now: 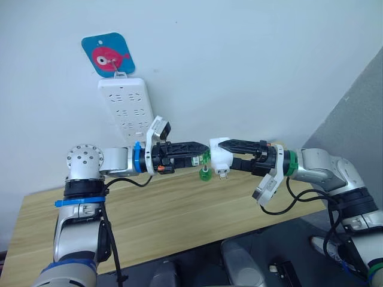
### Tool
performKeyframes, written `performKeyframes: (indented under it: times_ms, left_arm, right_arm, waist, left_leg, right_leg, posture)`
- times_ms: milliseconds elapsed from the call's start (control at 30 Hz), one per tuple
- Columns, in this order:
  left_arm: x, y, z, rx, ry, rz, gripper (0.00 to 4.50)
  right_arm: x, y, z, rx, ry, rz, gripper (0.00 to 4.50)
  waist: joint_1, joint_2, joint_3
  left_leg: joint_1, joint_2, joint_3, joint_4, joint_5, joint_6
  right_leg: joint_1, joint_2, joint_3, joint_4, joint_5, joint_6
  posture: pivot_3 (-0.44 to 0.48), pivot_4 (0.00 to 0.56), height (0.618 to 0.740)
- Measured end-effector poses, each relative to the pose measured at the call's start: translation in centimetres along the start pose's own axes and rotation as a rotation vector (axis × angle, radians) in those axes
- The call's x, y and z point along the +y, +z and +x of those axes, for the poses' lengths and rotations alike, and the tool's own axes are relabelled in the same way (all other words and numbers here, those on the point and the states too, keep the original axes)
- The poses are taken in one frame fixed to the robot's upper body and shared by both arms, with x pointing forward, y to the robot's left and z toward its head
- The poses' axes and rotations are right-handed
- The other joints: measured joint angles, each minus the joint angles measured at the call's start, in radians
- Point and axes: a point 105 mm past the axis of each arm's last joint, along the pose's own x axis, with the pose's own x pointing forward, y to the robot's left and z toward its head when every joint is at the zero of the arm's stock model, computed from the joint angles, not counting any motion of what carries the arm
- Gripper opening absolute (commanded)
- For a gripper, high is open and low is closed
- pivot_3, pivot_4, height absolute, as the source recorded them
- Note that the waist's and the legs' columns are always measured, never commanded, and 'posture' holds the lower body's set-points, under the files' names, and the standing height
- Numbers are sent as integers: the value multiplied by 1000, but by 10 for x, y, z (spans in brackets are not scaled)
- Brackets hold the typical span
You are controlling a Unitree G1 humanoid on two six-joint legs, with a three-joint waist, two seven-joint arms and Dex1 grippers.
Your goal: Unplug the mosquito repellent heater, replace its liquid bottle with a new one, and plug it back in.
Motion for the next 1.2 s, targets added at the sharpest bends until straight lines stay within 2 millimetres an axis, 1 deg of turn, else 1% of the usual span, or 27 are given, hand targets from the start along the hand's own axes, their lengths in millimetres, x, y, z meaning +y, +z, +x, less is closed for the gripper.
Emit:
performKeyframes:
  times_ms: [67, 133, 167, 267, 333, 400, 467, 533, 667, 767, 833, 933, 1033, 1100, 1200]
  left_arm:
    - [-2, 9, -4, -23, 65, 187, 4500]
    - [2, 20, -4, -66, 132, 442, 4500]
    - [5, 25, -5, -87, 160, 583, 4500]
    - [6, 28, -4, -79, 177, 918, 4500]
    - [4, 20, -6, -30, 151, 1110, 4500]
    - [5, 2, -8, 46, 93, 1263, 4500]
    - [9, -15, -9, 104, 39, 1332, 4500]
    - [11, -27, -10, 138, -5, 1372, 4500]
    - [10, -31, -10, 163, -40, 1415, 4500]
    - [15, -34, -7, 186, -44, 1385, 4500]
    - [17, -35, -4, 199, -47, 1350, 4500]
    - [21, -36, 0, 230, -41, 1239, 4500]
    - [20, -39, 4, 264, -56, 1072, 4500]
    - [18, -41, 7, 284, -66, 990, 4500]
    - [16, -39, 12, 289, -72, 927, 4500]
  right_arm:
    - [2, -2, -5, 18, 15, 30, 2934]
    - [8, -1, -11, 43, 46, 95, 2934]
    - [12, 0, -13, 56, 70, 142, 2934]
    - [26, 4, -17, 112, 138, 327, 2934]
    - [31, 7, -19, 155, 178, 472, 2934]
    - [32, 9, -21, 207, 205, 650, 2934]
    - [30, 10, -20, 236, 226, 787, 2934]
    - [23, 12, -19, 259, 230, 925, 2934]
    - [16, 13, -22, 307, 251, 1167, 2934]
    - [16, 20, -24, 326, 317, 1352, 2934]
    - [15, 23, -24, 338, 351, 1427, 2934]
    - [11, 27, -22, 351, 388, 1507, 2934]
    - [4, 28, -18, 352, 402, 1522, 2934]
    - [4, 27, -18, 365, 407, 1528, 2934]
    - [5, 27, -18, 375, 413, 1545, 2934]
  waist:
    - [2, 0, 0]
    - [6, 0, 0]
    - [7, 0, 0]
    - [11, 0, 0]
    - [12, 0, 0]
    - [11, 0, 0]
    - [12, 0, 0]
    - [15, 0, 0]
    - [34, 0, 0]
    - [39, 0, 0]
    - [39, 0, 0]
    - [37, 0, 0]
    - [37, 0, 0]
    - [38, 0, 0]
    - [38, 0, 0]
  left_leg:
    - [0, 0, 1, -1, 0, 0]
    - [0, 0, 1, -1, 0, 0]
    - [0, 0, 1, -1, 0, 0]
    - [0, 1, 2, -1, -1, 1]
    - [0, 2, 2, -1, -3, 5]
    - [0, 2, 3, -1, -4, 6]
    - [0, 3, 3, -1, -4, 7]
    - [0, 3, 3, 0, -4, 7]
    - [-1, 2, 3, 1, -4, 7]
    - [-1, 2, 2, 0, -4, 7]
    - [-2, 2, 1, 0, -4, 7]
    - [-2, 2, 1, 0, -4, 7]
    - [-2, 2, 1, 0, -4, 8]
    - [-2, 2, 1, 0, -4, 8]
    - [-2, 2, 1, 0, -4, 8]
  right_leg:
    - [1, 0, 0, -1, 0, 0]
    - [1, 0, 0, -2, 0, 0]
    - [1, 0, 1, -2, 0, 0]
    - [1, 0, 2, -2, 0, 0]
    - [1, 0, 2, -2, 0, 0]
    - [1, 0, 3, -2, 0, 0]
    - [1, 0, 3, -2, 0, 0]
    - [1, 0, 3, -2, 0, 0]
    - [1, 0, 2, -2, 0, 0]
    - [1, 0, 1, -3, 0, 0]
    - [1, 0, 0, -3, 0, 1]
    - [1, 1, 0, -3, 0, 1]
    - [1, 2, 0, -3, -1, 1]
    - [1, 2, 0, -3, -1, 1]
    - [0, 2, 0, -3, -1, 1]
  posture:
    - [-277, 151, 740]
    - [-275, 152, 740]
    - [-270, 154, 740]
    - [-267, 154, 740]
    - [-266, 157, 740]
    - [-268, 156, 740]
    - [-276, 157, 740]
    - [-276, 157, 740]
    - [-279, 155, 740]
    - [-279, 155, 740]
    - [-277, 155, 740]
    - [-277, 155, 740]
    - [-277, 155, 740]
    - [-277, 155, 740]
    - [-277, 155, 740]
